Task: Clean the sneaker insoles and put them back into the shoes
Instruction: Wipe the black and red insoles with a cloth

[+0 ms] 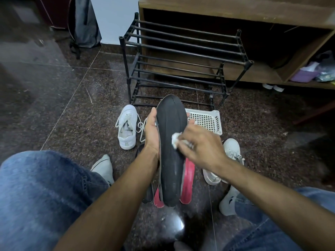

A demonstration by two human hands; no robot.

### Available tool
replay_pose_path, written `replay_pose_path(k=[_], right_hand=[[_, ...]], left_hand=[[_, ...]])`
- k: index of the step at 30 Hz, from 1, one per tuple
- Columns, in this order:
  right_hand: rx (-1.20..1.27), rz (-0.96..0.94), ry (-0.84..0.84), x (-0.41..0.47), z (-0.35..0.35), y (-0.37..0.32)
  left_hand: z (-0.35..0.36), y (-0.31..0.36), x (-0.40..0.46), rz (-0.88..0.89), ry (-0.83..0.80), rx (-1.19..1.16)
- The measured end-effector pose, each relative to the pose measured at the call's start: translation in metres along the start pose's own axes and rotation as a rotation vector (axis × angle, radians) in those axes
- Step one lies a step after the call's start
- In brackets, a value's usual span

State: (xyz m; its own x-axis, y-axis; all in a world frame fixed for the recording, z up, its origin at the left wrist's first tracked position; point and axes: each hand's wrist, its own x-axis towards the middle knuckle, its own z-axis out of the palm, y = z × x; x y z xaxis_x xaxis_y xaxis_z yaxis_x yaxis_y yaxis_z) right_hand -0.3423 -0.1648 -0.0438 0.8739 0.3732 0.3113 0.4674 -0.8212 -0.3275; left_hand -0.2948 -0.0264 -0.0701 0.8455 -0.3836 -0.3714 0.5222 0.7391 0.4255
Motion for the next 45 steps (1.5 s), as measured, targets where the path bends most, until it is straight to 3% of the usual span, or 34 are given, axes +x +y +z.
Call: replay_pose_path(k=[4, 7, 13, 15, 18, 21, 23, 25, 28, 33, 35, 37, 39, 43, 45], right_hand=[[0.057, 0.279, 0.083, 0.022, 0.007, 0.002], [0.323, 0.411, 0.159, 0.026, 0.014, 0.003], [0.393, 0.604, 0.274, 0.041, 0.019, 0.020], [0.224, 0.483, 0.117, 0.038, 0.015, 0.021], [-0.108, 0.096, -0.131, 0.029, -0.003, 0.018], [-0.072, -0.167, -0.345, 0.014, -0.017, 0.002], [-0.109, -0.284, -0.386, 0.000, -0.017, -0.011], [-0.170, -0.273, -0.321, 0.006, -0.020, -0.008], [-0.304, -0.063, -0.264, 0.039, -0.029, 0.007], [-0.051, -0.230, -0.367, 0.005, -0.023, -0.021], [-0.082, -0.265, -0.313, 0.004, -0.023, -0.019], [-0.208, -0.142, -0.163, 0.030, -0.026, -0.005], [-0.306, -0.044, -0.155, 0.048, -0.029, 0.008], [0.038, -0.195, -0.234, 0.017, -0.020, -0.023], [0.059, -0.263, -0.289, 0.001, -0.019, -0.031]], left_hand=[[0.010, 0.000, 0.002, 0.070, 0.020, 0.014], [0.010, 0.001, 0.004, 0.094, 0.039, 0.010], [0.000, -0.025, -0.010, -0.032, -0.046, 0.027], [-0.005, -0.030, -0.014, -0.106, -0.079, 0.002], [-0.007, -0.023, -0.008, -0.101, -0.099, -0.009], [-0.008, -0.014, -0.001, -0.091, -0.076, -0.074], [-0.009, -0.012, 0.001, -0.101, -0.052, -0.087], [-0.010, -0.016, 0.004, -0.101, -0.079, -0.070], [-0.009, -0.023, 0.007, -0.062, -0.089, -0.079], [-0.013, -0.010, 0.009, -0.041, -0.128, -0.108], [-0.010, -0.012, 0.009, -0.046, -0.156, -0.092], [-0.004, -0.018, 0.006, -0.057, -0.166, -0.117], [-0.002, -0.022, 0.007, -0.048, -0.127, -0.129], [-0.007, -0.014, 0.007, -0.014, -0.184, -0.149], [-0.011, -0.012, 0.005, -0.037, -0.183, -0.121]])
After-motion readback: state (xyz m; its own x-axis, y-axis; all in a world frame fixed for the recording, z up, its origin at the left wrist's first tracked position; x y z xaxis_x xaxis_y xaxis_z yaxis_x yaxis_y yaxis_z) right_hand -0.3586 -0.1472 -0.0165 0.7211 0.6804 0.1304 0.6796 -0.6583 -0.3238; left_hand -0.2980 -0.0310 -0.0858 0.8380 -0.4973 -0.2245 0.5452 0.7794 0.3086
